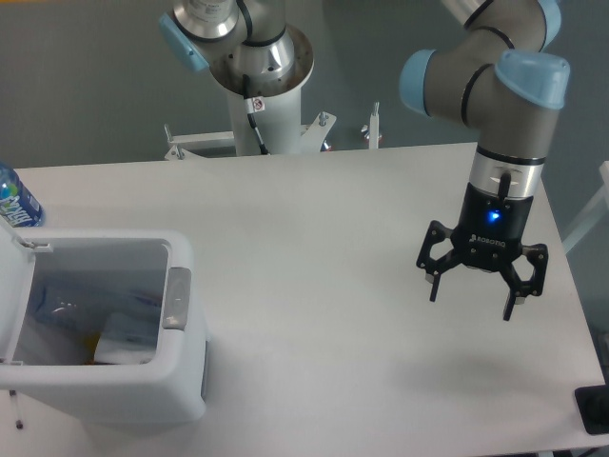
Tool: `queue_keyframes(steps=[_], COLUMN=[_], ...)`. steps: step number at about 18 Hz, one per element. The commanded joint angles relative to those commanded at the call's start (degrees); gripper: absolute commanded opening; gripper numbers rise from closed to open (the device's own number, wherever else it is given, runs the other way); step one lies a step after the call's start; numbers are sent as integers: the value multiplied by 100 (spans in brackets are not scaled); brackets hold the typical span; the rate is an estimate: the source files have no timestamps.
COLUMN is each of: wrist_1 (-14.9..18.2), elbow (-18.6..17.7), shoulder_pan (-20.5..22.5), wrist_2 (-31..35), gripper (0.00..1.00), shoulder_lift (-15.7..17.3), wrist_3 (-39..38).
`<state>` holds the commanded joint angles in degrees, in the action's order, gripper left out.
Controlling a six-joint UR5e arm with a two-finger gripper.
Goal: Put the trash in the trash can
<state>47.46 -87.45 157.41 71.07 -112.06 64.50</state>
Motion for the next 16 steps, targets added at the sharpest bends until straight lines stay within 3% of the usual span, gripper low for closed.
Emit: queue_keyframes(steps=[8,10,16], wrist_1=[448,483,641], elbow=[-79,-88,-193], shoulder_pan=[-280,-413,-422], wrist_2=[1319,1646,1778], gripper=[100,100,100], shoulder_lift=[-44,-44,-44], wrist_3=[1319,1346,1355])
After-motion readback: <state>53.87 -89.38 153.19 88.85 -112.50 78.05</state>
